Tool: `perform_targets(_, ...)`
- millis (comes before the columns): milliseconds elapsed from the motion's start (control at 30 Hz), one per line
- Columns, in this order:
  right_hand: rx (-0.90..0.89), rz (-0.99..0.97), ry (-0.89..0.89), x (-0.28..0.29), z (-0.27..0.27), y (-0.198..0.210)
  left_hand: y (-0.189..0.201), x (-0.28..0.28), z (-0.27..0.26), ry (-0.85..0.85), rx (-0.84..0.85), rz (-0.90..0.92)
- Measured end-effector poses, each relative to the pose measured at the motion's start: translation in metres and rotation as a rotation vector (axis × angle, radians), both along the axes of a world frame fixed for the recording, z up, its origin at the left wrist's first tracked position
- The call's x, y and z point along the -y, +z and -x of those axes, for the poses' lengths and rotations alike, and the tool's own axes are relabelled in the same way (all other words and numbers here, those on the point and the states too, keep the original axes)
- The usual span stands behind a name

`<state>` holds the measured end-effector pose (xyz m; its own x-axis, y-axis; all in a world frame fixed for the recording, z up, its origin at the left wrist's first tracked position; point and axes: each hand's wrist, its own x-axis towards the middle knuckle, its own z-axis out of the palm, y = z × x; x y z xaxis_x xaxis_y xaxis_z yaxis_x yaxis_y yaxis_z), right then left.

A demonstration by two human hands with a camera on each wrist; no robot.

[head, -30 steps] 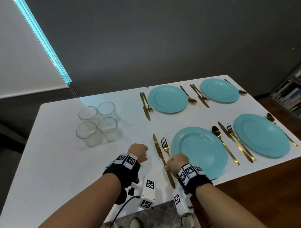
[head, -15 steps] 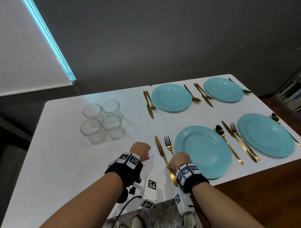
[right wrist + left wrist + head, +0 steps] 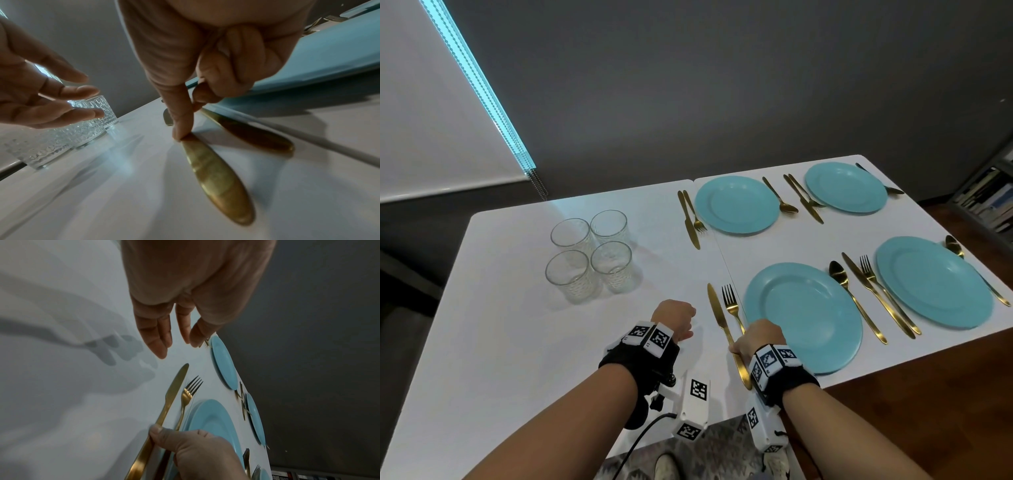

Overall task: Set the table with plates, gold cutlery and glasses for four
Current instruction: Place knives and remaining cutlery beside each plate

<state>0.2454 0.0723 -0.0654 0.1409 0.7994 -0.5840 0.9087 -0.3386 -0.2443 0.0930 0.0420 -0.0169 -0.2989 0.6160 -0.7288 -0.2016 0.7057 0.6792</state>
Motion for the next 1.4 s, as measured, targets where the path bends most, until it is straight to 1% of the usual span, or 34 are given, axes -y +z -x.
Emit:
perform_targets(567, 0.036, -0.022, 0.024, 0.000, -0.008, 0.001, 0.005, 0.003, -0.005, -0.017, -0.022, -0.036)
perform_targets(1133, 0.028, -0.018, 0.025, -0.001, -0.009, 0.002, 0.003, 0.004, -0.005, -0.022, -0.028, -0.033)
perform_targets(1400, 0.031, -0.022, 0.049, -0.002, -0.010, 0.011, 0.004, 0.003, -0.004, -0.039, -0.021, -0.012)
